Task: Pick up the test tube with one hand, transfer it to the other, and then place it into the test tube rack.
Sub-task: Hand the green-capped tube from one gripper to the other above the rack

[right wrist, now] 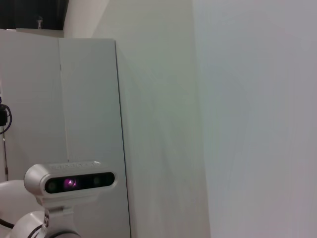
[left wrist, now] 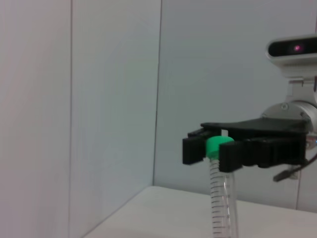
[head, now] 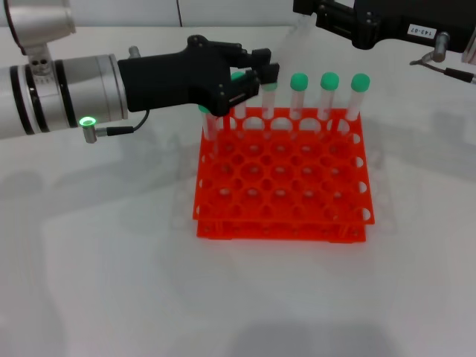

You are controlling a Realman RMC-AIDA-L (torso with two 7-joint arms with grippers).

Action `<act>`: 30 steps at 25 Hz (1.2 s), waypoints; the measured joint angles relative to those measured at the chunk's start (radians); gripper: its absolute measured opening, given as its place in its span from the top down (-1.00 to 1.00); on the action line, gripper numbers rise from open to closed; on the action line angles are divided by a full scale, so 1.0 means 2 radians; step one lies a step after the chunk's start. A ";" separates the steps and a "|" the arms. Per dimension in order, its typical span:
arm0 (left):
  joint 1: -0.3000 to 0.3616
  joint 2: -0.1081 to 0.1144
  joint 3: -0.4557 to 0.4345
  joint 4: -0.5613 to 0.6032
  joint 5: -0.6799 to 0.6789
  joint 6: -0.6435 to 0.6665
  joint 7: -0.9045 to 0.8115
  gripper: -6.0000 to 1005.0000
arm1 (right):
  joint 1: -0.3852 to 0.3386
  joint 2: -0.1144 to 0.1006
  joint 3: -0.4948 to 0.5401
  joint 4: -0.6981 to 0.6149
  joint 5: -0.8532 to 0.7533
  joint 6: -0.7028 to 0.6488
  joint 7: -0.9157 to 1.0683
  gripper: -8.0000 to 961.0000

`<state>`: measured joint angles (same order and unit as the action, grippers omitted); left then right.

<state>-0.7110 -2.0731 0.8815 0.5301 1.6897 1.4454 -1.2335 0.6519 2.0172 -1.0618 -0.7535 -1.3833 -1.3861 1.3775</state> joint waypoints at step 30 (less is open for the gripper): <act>0.108 0.020 0.006 0.189 -0.001 0.046 -0.256 -0.76 | -0.006 -0.001 -0.001 0.000 0.000 -0.002 0.000 0.41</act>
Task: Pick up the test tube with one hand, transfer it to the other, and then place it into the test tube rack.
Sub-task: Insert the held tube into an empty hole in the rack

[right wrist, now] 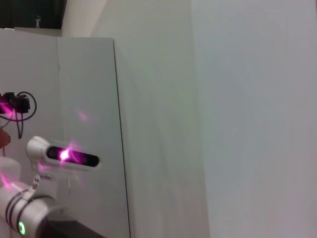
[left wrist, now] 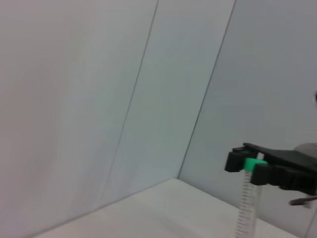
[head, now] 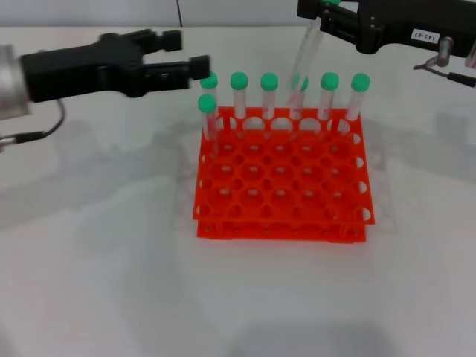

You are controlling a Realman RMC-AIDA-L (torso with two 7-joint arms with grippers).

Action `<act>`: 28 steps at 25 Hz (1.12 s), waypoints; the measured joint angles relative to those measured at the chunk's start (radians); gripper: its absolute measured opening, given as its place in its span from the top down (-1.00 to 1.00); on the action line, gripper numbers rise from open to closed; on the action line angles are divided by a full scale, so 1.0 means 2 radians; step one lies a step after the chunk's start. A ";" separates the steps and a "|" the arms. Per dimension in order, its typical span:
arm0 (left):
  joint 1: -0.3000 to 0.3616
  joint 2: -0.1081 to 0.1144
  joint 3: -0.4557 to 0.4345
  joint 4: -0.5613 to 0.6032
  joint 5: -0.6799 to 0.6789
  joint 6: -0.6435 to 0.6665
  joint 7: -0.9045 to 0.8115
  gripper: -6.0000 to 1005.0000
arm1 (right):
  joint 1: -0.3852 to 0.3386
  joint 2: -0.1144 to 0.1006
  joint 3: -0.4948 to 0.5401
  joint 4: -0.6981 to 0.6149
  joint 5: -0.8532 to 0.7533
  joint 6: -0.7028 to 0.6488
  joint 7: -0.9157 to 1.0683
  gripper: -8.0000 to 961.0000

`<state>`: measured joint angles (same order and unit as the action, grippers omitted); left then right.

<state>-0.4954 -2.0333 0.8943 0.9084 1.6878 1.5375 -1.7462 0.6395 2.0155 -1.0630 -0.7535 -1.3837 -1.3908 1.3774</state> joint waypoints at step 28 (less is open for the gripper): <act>0.096 0.024 -0.051 0.032 0.127 0.076 0.012 -0.75 | -0.015 0.005 -0.117 0.002 0.067 0.063 -0.017 0.41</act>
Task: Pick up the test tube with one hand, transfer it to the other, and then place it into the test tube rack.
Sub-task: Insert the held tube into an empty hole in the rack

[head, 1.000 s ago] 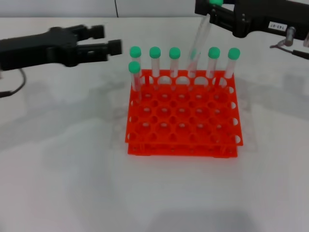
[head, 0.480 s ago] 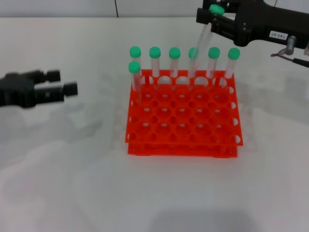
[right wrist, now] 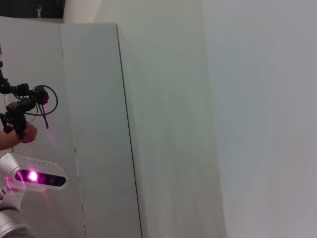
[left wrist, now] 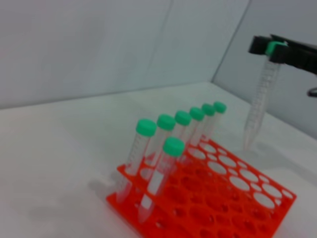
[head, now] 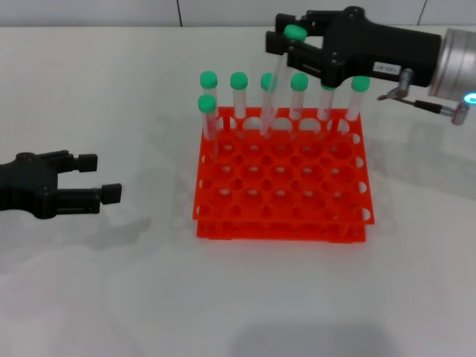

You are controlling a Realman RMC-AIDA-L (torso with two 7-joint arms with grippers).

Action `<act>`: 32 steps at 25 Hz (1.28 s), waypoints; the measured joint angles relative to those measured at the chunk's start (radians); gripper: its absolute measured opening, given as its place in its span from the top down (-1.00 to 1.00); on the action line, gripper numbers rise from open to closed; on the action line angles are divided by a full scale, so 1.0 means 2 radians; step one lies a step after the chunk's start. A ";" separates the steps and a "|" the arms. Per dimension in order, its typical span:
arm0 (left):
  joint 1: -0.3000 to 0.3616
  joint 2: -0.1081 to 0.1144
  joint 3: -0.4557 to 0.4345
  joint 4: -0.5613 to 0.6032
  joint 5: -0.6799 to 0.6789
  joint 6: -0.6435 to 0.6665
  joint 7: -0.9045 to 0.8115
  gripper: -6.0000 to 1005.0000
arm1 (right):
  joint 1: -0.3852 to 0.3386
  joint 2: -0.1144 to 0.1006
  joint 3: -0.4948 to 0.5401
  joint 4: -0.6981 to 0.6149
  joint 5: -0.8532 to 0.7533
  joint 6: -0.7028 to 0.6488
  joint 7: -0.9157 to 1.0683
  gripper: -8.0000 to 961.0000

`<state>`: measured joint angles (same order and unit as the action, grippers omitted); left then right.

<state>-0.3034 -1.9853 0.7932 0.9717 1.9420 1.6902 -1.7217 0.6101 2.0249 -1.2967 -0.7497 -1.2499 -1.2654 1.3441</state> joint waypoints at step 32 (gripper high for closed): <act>-0.006 0.006 -0.001 -0.010 0.035 0.012 0.034 -0.75 | 0.035 0.001 -0.177 0.057 0.209 0.151 -0.147 0.41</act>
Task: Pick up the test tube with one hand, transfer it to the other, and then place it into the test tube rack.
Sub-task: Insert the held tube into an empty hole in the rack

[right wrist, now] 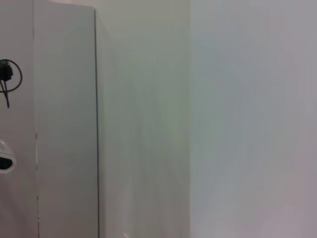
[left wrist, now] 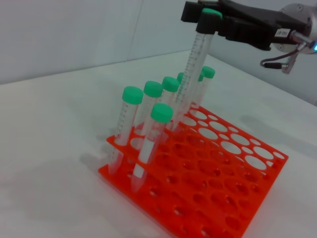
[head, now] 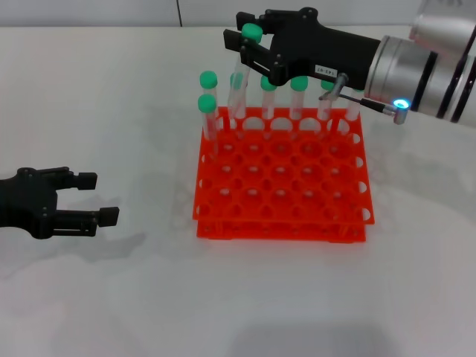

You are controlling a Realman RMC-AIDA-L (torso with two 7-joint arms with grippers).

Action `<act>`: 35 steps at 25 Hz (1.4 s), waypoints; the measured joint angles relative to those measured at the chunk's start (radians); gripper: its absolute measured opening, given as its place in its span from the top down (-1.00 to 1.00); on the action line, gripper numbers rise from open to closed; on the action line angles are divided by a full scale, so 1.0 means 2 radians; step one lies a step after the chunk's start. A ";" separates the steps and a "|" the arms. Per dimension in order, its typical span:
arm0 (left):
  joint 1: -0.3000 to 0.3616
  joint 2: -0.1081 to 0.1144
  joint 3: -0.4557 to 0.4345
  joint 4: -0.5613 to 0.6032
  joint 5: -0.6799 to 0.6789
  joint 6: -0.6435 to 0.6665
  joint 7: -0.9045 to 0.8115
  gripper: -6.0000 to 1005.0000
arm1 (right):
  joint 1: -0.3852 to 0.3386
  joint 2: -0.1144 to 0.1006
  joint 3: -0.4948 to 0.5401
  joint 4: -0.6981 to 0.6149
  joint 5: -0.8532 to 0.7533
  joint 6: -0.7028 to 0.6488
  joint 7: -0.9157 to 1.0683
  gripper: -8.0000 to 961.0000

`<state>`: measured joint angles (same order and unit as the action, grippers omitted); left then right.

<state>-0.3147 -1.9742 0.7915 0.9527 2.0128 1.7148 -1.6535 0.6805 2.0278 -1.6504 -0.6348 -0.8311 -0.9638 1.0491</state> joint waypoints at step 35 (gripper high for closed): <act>-0.008 -0.002 0.000 -0.014 -0.002 -0.003 0.012 -0.75 | 0.010 0.000 -0.061 0.033 0.062 0.048 -0.054 0.41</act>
<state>-0.3314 -1.9787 0.7916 0.9249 2.0093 1.7094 -1.6301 0.7013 2.0279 -1.7717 -0.5691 -0.7073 -0.8677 0.9413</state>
